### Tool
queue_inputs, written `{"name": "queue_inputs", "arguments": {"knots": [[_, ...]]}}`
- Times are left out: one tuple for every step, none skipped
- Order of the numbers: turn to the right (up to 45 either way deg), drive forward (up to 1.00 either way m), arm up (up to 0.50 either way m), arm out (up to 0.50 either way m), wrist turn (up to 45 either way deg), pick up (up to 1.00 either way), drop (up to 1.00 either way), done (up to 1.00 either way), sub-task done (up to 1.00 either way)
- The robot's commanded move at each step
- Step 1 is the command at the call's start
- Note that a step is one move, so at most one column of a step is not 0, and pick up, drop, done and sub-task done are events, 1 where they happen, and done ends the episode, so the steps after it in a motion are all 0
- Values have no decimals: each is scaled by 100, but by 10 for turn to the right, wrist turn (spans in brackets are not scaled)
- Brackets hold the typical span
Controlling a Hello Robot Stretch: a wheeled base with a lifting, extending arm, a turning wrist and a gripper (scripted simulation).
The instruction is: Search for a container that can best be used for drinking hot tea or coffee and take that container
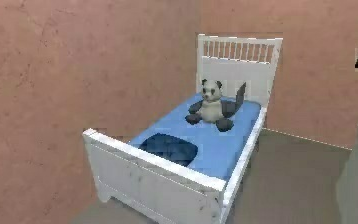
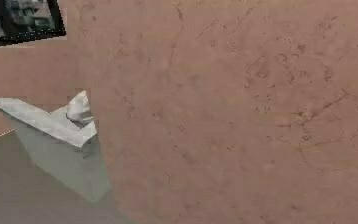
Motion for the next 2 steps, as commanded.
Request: {"name": "queue_inputs", "arguments": {"knots": [[-450,0,0,0,0,0,0,0,0],[-450,0,0,0,0,0,0,0,0]]}}
